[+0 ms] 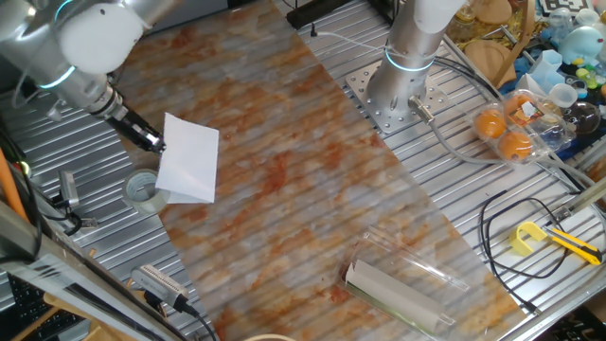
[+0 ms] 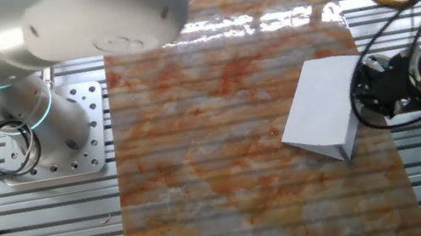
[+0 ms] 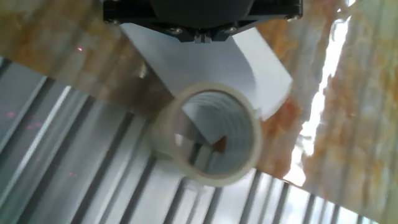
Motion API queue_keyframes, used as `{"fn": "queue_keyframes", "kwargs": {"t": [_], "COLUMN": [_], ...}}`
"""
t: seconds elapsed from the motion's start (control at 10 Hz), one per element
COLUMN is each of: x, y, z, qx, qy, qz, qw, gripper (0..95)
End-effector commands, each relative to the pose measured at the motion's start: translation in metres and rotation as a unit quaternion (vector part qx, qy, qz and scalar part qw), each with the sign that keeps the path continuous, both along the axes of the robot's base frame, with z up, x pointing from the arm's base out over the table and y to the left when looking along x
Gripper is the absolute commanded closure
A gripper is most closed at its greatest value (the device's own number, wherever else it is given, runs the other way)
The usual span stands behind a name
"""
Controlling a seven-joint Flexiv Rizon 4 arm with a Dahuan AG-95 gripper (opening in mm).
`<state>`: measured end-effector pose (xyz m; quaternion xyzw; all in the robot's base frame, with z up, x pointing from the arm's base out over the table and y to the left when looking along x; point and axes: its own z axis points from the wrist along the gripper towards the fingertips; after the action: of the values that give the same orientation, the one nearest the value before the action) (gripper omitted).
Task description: Unfold a piece of paper
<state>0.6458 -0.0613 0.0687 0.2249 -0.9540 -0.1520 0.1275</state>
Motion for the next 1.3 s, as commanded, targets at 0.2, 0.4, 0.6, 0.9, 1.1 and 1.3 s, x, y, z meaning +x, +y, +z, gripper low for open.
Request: {"fn": "queue_keyframes", "kwargs": {"t": [0.2,0.4,0.6,0.9,1.1,1.3], "x": [-0.007,-0.011,-0.015,-0.028,-0.04,-0.05], "y": [0.006,0.01,0.013,0.019,0.022,0.029], "z": [-0.001,0.004,0.001,-0.004,-0.001,-0.003], "qx": [0.002,-0.001,-0.001,-0.003,-0.003,-0.006], "qy": [0.01,0.02,0.025,0.05,0.066,0.07], "qz": [0.004,0.004,0.002,-0.004,-0.004,-0.013], "qw": [0.9999,0.9998,0.9997,0.9987,0.9978,0.9974], "gripper": [95.0,95.0,95.0,95.0,95.0,95.0]}}
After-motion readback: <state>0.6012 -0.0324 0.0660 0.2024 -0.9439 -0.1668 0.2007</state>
